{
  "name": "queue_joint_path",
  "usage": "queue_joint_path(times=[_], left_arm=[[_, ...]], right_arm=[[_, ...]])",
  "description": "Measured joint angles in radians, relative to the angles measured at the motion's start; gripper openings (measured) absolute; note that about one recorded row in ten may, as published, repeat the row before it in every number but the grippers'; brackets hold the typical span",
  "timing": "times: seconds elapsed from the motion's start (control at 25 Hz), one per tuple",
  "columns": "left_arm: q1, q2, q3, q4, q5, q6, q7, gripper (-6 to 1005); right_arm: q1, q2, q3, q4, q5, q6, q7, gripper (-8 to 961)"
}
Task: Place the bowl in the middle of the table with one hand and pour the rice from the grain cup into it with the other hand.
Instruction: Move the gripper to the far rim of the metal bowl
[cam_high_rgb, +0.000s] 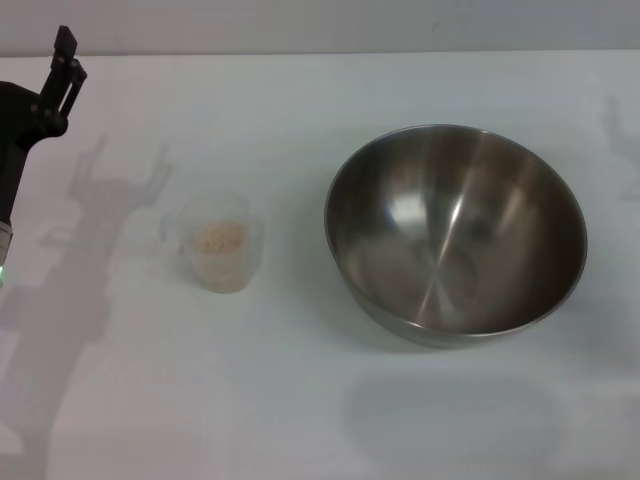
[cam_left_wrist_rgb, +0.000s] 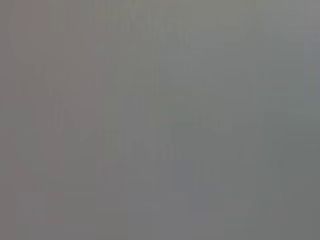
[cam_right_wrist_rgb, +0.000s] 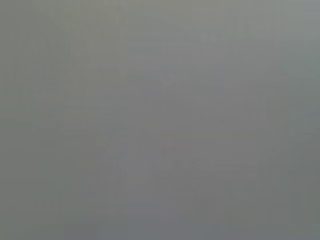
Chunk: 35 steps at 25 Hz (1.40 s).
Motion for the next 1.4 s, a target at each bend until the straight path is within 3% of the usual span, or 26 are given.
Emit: queue_joint_path(times=[1.08, 1.28, 1.4], left_arm=[[-0.006, 0.000, 0.007, -0.001, 0.000, 0.004, -0.026, 825], [0.002, 0.000, 0.009, -0.001, 0.006, 0.019, -0.072, 825], [0.002, 0.000, 0.010, 0.000, 0.007, 0.019, -0.077, 825]], right_arm=[[-0.002, 0.001, -0.014, 0.008, -0.013, 0.000, -0.002, 681], [-0.009, -0.006, -0.028, 0.000, -0.101, 0.000, -0.074, 680], [-0.015, -0.024, -0.024, -0.034, -0.163, 0.077, -0.038, 679]])
